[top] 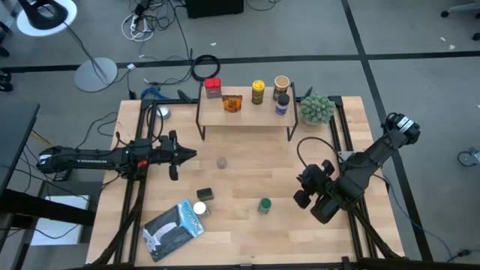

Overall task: Shelf spices
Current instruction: Put the black seasoning on the shelf

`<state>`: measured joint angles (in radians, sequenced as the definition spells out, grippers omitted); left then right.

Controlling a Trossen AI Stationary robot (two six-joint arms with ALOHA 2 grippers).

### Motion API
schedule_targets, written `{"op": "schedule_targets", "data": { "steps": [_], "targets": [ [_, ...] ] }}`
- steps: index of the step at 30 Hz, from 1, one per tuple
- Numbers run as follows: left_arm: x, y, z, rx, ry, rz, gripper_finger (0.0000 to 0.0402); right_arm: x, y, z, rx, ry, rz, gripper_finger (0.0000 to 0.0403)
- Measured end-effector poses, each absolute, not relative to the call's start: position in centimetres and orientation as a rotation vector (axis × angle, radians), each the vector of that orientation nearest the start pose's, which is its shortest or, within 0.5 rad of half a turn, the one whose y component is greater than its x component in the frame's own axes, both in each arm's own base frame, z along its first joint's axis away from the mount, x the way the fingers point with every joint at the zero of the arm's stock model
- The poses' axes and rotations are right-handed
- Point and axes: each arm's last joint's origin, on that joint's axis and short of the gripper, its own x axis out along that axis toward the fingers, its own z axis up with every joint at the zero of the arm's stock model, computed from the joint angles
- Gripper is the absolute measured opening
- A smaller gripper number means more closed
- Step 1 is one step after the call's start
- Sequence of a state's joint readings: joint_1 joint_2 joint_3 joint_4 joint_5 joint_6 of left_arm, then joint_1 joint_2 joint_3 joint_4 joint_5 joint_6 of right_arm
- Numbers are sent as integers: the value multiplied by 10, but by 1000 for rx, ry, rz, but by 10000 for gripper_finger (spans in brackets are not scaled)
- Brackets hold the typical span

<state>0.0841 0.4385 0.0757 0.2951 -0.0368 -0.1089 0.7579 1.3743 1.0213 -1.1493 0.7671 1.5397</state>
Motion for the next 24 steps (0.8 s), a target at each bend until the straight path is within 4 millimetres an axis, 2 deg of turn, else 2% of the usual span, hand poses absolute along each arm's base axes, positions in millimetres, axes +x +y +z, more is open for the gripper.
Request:
{"op": "schedule_targets", "data": {
  "steps": [8, 16, 24],
  "targets": [
    [127, 12, 178, -110, 62, 124, 48, 172, 145, 222, 430, 713, -704, 107],
    [127, 12, 178, -110, 62, 125, 48, 168, 158, 220, 490, 755, -623, 160],
    [127, 12, 178, -111, 62, 125, 48, 169, 157, 220, 431, 776, -598, 248]
  ]
}}
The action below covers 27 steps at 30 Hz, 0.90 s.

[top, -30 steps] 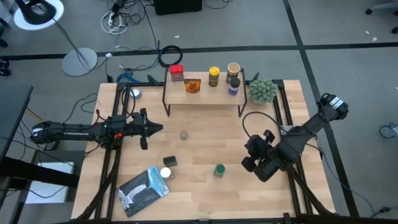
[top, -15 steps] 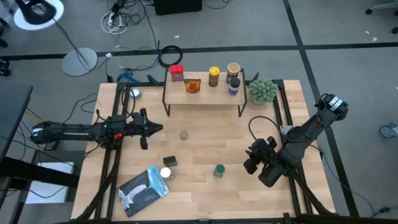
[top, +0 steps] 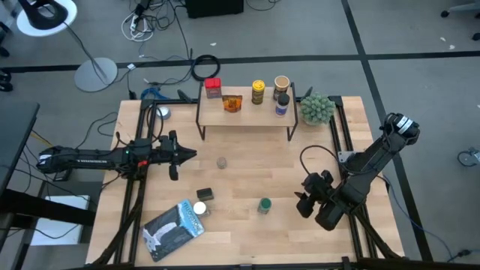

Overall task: Shelf spices
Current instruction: Put the black seasoning on the shelf

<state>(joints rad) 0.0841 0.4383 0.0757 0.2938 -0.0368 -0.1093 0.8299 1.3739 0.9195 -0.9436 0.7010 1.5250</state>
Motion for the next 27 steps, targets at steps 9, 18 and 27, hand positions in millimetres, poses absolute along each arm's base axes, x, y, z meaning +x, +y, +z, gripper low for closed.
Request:
{"op": "schedule_targets", "data": {
  "steps": [9, 18, 27],
  "targets": [
    [127, 12, 178, -111, 62, 125, 48, 192, 146, 234, 235, 793, -525, 322],
    [127, 12, 178, -111, 62, 125, 48, 246, 122, 300, 90, 659, -383, 310],
    [127, 12, 178, -110, 63, 133, 48, 324, 82, 299, 16, 644, -108, 305]
  ]
}}
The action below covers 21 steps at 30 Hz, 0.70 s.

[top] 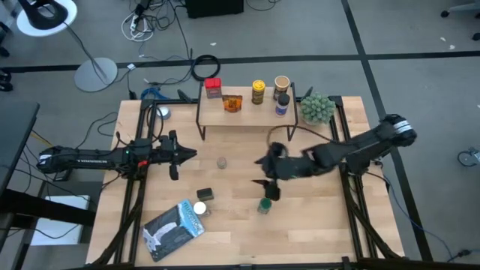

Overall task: Shelf spices
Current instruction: Put the black seasoning on the shelf

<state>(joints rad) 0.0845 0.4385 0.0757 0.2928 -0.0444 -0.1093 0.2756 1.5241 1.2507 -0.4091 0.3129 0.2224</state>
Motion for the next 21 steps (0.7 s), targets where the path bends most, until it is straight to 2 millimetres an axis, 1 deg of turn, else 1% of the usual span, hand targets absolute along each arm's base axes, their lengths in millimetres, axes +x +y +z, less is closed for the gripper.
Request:
{"op": "schedule_targets", "data": {
  "steps": [5, 8, 11, 14, 18, 21],
  "targets": [
    [127, 12, 178, -110, 63, 132, 48, 376, 76, 273, -83, 727, -20, 305],
    [127, 12, 178, -110, 64, 132, 48, 402, 76, 263, -135, 732, 8, 305],
    [127, 12, 178, -110, 63, 133, 48, 424, 76, 247, -130, 743, 77, 305],
    [127, 12, 178, -110, 62, 133, 48, 442, 76, 234, -132, 723, 127, 305],
    [127, 12, 178, -110, 62, 133, 48, 459, 76, 213, -177, 743, 153, 305],
    [127, 12, 178, -110, 63, 133, 48, 471, 76, 205, -165, 736, 189, 305]
  ]
}}
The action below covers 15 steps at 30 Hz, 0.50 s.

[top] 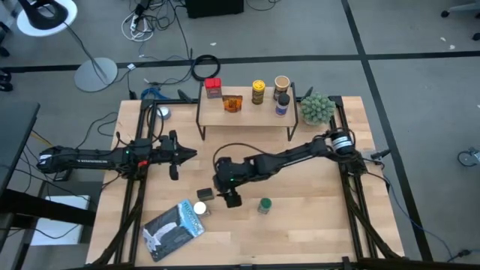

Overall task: Shelf spices
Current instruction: Put the black seasoning on the shelf

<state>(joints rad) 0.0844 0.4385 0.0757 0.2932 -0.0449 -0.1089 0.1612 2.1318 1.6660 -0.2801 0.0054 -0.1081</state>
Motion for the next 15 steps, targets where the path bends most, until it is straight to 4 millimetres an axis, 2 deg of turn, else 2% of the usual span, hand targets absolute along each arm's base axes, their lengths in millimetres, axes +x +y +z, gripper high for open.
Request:
{"op": "schedule_targets", "data": {
  "steps": [6, 9, 12, 15],
  "targets": [
    [127, 12, 178, -110, 62, 133, 48, 489, 79, 184, -141, 750, 238, 305],
    [127, 12, 178, -110, 62, 133, 48, 495, 81, 182, -134, 741, 239, 303],
    [127, 12, 178, -110, 62, 133, 48, 496, 81, 181, -116, 739, 234, 285],
    [127, 12, 178, -110, 62, 133, 48, 497, 82, 181, -107, 728, 230, 248]
  ]
}}
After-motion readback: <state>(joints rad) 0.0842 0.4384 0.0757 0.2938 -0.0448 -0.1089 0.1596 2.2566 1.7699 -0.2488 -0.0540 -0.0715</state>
